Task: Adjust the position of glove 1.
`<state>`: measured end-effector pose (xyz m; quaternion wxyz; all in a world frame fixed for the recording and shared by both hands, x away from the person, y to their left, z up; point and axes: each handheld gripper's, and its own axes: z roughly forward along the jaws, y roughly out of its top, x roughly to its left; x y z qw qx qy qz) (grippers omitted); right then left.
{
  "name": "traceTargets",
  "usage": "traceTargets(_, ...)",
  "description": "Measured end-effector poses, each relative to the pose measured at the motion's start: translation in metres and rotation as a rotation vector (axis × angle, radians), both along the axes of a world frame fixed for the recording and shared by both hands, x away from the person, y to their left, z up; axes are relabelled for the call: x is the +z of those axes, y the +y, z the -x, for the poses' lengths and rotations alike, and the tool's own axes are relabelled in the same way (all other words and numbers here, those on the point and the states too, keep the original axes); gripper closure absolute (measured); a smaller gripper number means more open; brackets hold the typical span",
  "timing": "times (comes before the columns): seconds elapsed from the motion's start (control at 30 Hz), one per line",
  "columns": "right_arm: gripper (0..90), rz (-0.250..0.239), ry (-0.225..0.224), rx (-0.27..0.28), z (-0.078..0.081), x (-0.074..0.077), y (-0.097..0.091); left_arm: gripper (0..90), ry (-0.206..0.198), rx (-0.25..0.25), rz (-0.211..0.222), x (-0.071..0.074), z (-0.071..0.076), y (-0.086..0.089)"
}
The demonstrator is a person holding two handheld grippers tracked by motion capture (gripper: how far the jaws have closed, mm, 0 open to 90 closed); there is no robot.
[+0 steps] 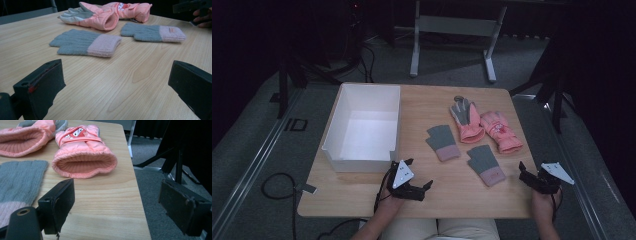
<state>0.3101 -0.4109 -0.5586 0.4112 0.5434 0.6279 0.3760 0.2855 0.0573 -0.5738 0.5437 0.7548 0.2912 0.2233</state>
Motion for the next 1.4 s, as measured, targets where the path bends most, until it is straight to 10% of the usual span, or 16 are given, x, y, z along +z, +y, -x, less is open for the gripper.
traceTargets(0.67,14.0,0.018,0.089,-0.009,-0.004,0.000,-0.001,0.0,0.002,-0.013,0.004,0.000,0.000,0.000)
traceTargets(1.4,13.7,-0.071,0.163,0.012,-0.004,0.017,-0.010,0.0,0.010,0.004,0.005,0.000,0.000,0.000)
